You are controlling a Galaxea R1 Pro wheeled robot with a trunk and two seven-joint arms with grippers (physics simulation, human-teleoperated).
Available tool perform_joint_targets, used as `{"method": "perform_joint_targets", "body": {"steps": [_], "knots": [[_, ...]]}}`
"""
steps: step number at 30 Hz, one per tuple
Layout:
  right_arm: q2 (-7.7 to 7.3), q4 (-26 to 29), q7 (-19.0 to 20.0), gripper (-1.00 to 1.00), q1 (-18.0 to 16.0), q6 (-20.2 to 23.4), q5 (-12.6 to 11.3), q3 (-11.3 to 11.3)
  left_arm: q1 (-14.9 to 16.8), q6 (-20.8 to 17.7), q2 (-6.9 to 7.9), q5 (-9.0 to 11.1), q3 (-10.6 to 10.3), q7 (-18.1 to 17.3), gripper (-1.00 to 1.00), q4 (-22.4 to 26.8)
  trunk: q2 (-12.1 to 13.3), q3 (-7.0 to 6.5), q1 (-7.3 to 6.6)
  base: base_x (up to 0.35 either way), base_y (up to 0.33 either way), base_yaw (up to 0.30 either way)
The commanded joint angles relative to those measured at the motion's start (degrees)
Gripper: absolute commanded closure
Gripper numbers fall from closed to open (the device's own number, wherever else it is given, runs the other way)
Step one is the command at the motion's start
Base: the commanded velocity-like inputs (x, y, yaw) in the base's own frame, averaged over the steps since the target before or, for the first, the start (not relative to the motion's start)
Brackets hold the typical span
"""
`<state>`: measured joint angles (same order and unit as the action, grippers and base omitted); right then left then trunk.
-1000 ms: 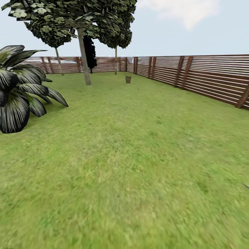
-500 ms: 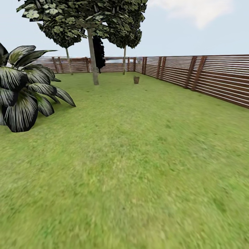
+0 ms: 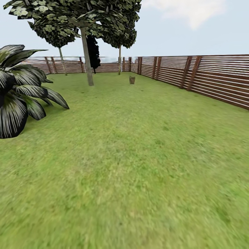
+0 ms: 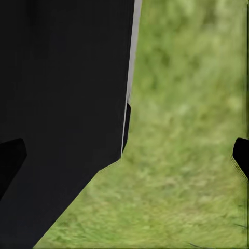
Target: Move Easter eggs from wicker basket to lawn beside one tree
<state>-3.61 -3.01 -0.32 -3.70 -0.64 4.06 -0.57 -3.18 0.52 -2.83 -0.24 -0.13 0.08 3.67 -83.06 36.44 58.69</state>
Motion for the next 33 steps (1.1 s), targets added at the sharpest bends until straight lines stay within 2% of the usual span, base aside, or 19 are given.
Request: {"method": "perform_joint_targets", "body": {"steps": [1, 14, 15, 19, 29, 33], "knots": [[0.0, -0.15, -0.03, -1.0, -0.08, -0.07, 0.44, -0.04, -0.06, 0.08, -0.04, -0.03, 0.0, 0.01, -1.0, 0.11, -0.02, 0.04, 0.04, 0.336, 0.0, 0.0], [-0.02, -0.15, -0.08, -1.0, -0.08, -0.07, 0.4, 0.06, -0.06, 0.1, 0.01, -0.03, 0.05, 0.01, -1.0, 0.11, -0.02, 0.04, 0.04, 0.323, 0.0, 0.0], [-0.46, -0.15, -0.03, -1.0, -0.08, -0.09, -0.07, 0.31, -0.02, 0.1, 0.01, -0.03, 0.11, 0.01, -1.0, 0.11, -0.02, 0.04, 0.04, 0.034, 0.0, 0.0], [-0.58, -0.13, 0.19, -1.0, -0.08, 0.0, -0.11, 0.28, -0.02, 0.1, 0.01, 0.01, 0.13, 0.01, -1.0, 0.11, -0.02, 0.04, 0.04, 0.012, 0.0, 0.0], [-0.44, -0.15, 0.18, -1.0, -0.08, 0.09, -0.16, 0.29, -0.03, 0.05, 0.01, 0.01, 0.12, -0.04, -1.0, 0.11, -0.02, 0.04, 0.04, 0.007, 0.0, 0.0], [-0.22, -0.15, 0.19, -1.0, -0.08, -0.04, 0.28, 0.11, -0.02, -0.05, 0.01, 0.01, 0.05, -0.15, -1.0, 0.11, -0.02, 0.04, 0.04, 0.246, 0.0, 0.0]]}}
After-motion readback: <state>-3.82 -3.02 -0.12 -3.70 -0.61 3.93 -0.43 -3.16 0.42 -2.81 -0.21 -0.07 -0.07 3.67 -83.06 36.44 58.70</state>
